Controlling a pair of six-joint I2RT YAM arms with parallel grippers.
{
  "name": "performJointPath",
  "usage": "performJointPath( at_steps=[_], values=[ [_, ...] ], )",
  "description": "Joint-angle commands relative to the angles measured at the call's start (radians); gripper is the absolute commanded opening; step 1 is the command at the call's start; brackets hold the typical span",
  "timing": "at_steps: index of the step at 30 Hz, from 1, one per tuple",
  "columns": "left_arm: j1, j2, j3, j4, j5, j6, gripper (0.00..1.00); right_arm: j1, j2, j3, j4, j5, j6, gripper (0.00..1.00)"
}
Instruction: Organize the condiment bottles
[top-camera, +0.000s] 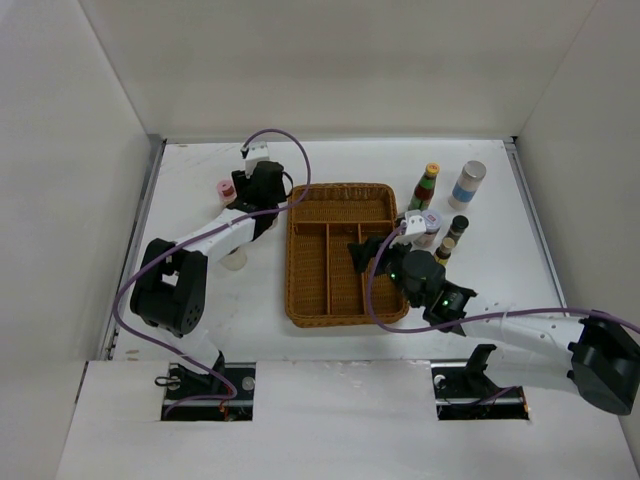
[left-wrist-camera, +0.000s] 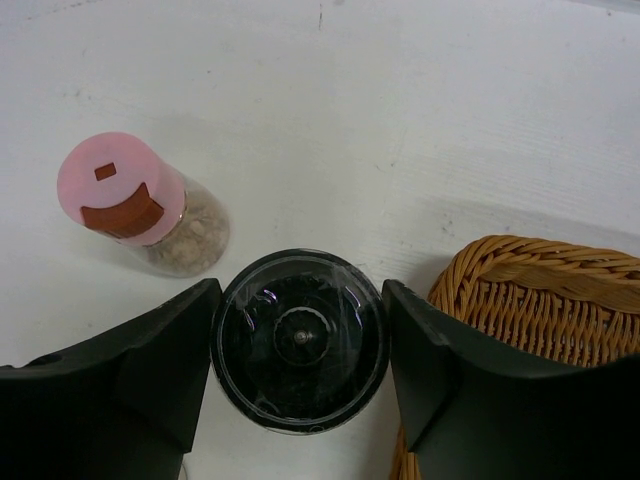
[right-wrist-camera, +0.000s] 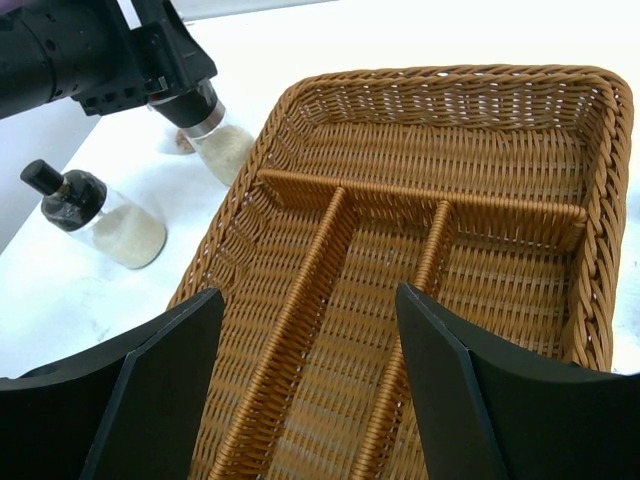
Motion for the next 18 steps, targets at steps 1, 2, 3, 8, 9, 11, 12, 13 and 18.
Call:
performJointPath(
  at_steps=[1, 2, 3, 8, 9, 11, 12, 13, 18],
  values=[
    [-0.003, -0.003, -0.012, 0.022, 0.007, -0.012, 0.54, -0.007, -0.019, -0.004, 0.051, -0.007, 0.011, 0.76],
    [-0.003, 0.0, -0.007, 0.014, 0.007, -0.015, 0.5, -0.006, -0.025, -0.008, 0.059, -0.007, 0.011, 0.76],
    [-0.004, 0.002, -0.007, 0.011, 0.009, -0.016, 0.46, -0.007, -0.027, -0.011, 0.062, -0.007, 0.014, 0.77],
    [-0.001, -0.058, 0.002, 0.01, -0.004, -0.013, 0.34, -0.009, -0.042, -0.016, 0.062, -0.004, 0.017, 0.77],
    [0.002, -0.09, 0.006, 0.01, -0.01, -0.012, 0.34, -0.012, -0.042, -0.017, 0.062, -0.007, 0.019, 0.77],
    [0.003, -0.156, 0.019, 0.022, -0.03, -0.001, 0.34, -0.015, -0.04, -0.016, 0.054, -0.007, 0.023, 0.76],
    [0.005, -0.179, 0.031, 0.022, -0.04, 0.005, 0.34, -0.015, -0.043, -0.014, 0.054, -0.007, 0.022, 0.76],
    [0.003, -0.199, 0.045, 0.017, -0.044, 0.01, 0.34, -0.013, -0.045, -0.017, 0.062, -0.004, 0.022, 0.76],
    [-0.059, -0.265, 0.095, 0.028, -0.033, 0.019, 0.34, -0.016, -0.059, -0.023, 0.06, 0.005, 0.026, 0.76]
  ],
)
